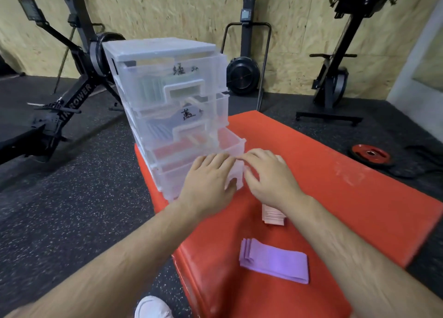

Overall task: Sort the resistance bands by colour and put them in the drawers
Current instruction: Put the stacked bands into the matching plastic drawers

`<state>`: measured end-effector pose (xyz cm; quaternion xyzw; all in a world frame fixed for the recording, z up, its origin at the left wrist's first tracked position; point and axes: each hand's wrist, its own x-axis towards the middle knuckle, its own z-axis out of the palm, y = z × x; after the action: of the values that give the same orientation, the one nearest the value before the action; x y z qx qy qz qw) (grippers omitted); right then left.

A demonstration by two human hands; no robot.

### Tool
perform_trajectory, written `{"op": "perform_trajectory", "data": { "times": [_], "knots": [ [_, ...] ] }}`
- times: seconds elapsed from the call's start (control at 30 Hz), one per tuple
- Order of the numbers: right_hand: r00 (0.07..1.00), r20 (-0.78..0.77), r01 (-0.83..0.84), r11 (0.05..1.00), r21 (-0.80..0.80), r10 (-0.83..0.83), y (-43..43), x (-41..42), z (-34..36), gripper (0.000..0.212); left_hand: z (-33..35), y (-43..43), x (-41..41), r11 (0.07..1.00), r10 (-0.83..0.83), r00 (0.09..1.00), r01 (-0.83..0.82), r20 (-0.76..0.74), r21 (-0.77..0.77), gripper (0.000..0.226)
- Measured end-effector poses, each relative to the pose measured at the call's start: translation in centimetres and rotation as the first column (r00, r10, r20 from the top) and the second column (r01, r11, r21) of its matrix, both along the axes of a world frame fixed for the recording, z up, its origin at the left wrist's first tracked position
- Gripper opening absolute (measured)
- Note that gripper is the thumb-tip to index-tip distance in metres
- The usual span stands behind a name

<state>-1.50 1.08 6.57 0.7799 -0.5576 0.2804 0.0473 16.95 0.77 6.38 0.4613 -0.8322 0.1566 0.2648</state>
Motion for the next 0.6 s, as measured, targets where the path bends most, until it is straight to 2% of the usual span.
{"op": "perform_trajectory", "data": {
  "times": [0.1, 0.17, 0.23, 0.4, 0.6],
  "knots": [
    [0.99, 0.094, 0.088, 0.982, 0.169, -0.105, 0.3, -4.8, -4.1, 0.034, -3.1, 0.1, -3.3, 0.991, -0.054, 0.998, 0.05, 0.026, 0.124, 0.051],
    [0.984, 0.084, 0.116, 0.924, 0.366, -0.157, -0.4, -7.7, -6.2, 0.036, -5.0, -0.3, -5.2, 0.968, -0.065, 0.997, 0.055, 0.031, 0.246, 0.054],
    [0.976, 0.07, 0.144, 0.857, 0.495, -0.205, -1.6, -9.7, -7.4, 0.035, -6.6, -0.8, -6.9, 0.93, -0.07, 0.997, 0.053, 0.034, 0.364, 0.056],
    [0.96, 0.091, 0.165, 0.793, 0.586, -0.266, -4.4, -11.4, -10.1, 0.042, -9.8, -2.7, -10.3, 0.842, -0.064, 0.998, 0.061, -0.013, 0.536, 0.045],
    [0.948, 0.085, 0.184, 0.746, 0.64, -0.307, -5.6, -9.8, -11.3, 0.076, -12.5, -4.3, -12.0, 0.708, -0.044, 0.991, 0.122, -0.129, 0.696, 0.024]
  ]
}}
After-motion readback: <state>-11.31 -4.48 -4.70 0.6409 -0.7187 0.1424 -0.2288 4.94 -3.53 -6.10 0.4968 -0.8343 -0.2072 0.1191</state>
